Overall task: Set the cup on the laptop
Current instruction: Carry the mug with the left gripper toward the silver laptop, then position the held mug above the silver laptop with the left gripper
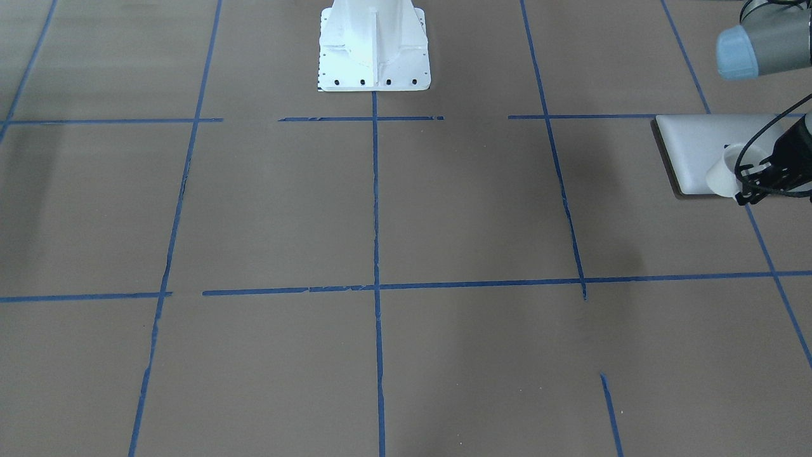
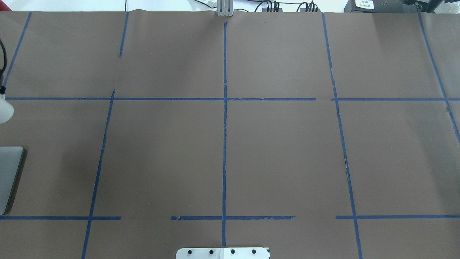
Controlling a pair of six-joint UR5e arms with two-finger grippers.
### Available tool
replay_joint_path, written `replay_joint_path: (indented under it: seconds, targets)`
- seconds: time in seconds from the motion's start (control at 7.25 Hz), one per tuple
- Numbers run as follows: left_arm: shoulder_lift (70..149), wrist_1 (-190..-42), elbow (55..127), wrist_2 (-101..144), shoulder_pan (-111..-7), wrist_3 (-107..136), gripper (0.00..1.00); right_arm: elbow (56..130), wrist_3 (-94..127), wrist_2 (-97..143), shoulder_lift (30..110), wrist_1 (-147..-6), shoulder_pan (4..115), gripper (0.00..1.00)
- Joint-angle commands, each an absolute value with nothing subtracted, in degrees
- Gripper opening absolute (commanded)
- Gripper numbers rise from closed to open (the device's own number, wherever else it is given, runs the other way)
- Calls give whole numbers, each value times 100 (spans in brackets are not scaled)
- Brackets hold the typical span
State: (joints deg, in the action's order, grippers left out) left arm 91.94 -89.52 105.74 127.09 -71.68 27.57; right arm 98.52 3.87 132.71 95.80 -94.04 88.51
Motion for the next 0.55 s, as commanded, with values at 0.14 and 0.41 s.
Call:
replay_joint_path:
  seconds: [0.14, 0.41]
  targets:
    - [7817, -10423, 10384, 13006, -7453, 2434, 0, 9853, 387, 13271, 9580, -9404, 8851, 100]
    - [7611, -11580, 9575, 13113, -7453, 2443, 0, 9853, 387, 13271, 9580, -9404, 8851, 100]
